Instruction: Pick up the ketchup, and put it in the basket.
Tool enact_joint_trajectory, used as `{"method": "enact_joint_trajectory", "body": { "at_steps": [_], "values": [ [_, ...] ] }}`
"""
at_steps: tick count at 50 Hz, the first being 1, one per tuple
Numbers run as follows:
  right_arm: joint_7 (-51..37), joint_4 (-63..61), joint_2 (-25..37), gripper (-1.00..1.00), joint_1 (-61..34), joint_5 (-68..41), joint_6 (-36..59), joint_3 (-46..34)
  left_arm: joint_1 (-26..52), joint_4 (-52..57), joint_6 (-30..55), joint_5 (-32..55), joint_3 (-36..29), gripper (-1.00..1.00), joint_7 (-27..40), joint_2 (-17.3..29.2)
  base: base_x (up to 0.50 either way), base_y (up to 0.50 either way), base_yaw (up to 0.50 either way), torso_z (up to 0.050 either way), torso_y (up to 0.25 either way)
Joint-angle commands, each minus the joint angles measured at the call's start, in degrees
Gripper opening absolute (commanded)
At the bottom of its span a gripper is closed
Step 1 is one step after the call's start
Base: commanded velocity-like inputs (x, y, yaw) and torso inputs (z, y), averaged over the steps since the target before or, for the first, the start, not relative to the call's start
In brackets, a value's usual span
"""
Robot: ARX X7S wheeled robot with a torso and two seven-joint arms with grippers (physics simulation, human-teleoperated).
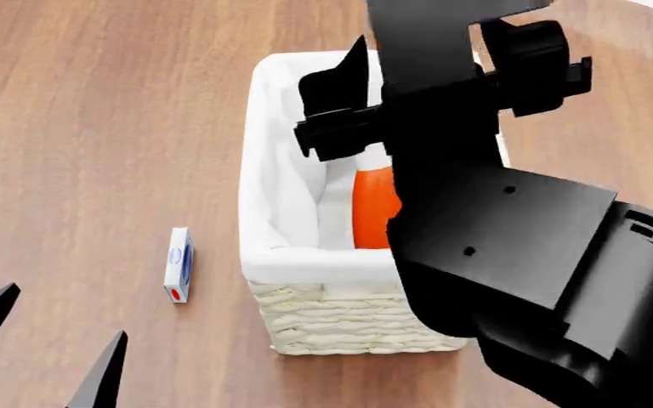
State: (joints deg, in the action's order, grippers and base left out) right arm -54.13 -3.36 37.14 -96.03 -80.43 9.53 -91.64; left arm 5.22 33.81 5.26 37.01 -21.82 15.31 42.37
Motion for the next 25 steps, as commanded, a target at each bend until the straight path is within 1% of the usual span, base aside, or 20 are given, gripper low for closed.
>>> {"method": "enact_joint_trajectory", "body": {
  "at_steps": [1, 3, 5, 7, 8, 9, 25],
  "values": [
    [-7.18, -13.51, 5.38, 1.0, 0.15, 18.85, -4.05, -2.18, 0.21, -0.75, -4.06, 1.01, 1.91, 1.0, -2.58, -1.44, 0.0, 0.0, 0.0, 0.0, 0.0],
    [-8.54, -14.48, 6.11, 1.0, 1.74, 19.28, -6.02, -1.7, 0.26, -0.78, -4.03, 0.89, 1.75, 1.0, -2.6, -1.55, 0.0, 0.0, 0.0, 0.0, 0.0],
    [-10.48, -15.67, 6.53, 1.0, 3.04, 23.3, -6.53, -2.77, 0.31, -0.63, -3.93, 0.79, 1.57, 1.0, -2.6, -1.6, 0.0, 0.0, 0.0, 0.0, 0.0],
    [-11.41, -16.07, 6.86, 1.0, 4.41, 24.18, -7.64, -2.87, 0.31, -0.62, -3.93, 0.77, 1.54, 1.0, -2.61, -1.6, 0.0, 0.0, 0.0, 0.0, 0.0],
    [-11.4, -16.26, 7.26, 1.0, 6.14, 23.86, -9.97, -2.43, 0.27, -0.6, -3.99, 0.76, 1.56, 1.0, -2.62, -1.58, 0.0, 0.0, 0.0, 0.0, 0.0],
    [-12.28, -16.92, 7.37, 1.0, 7.48, 25.71, -10.53, -3.14, 0.26, -0.6, -4.04, 0.83, 1.62, 1.0, -2.64, -1.55, 0.0, 0.0, 0.0, 0.0, 0.0],
    [-17.23, -17.36, 8.54, 1.0, 18.48, 34.62, -16.67, -6.41, 0.49, -0.91, -4.0, 0.28, 0.88, 1.0, -2.95, -1.99, 0.0, 0.0, 0.0, 0.0, 0.0]
  ]
}}
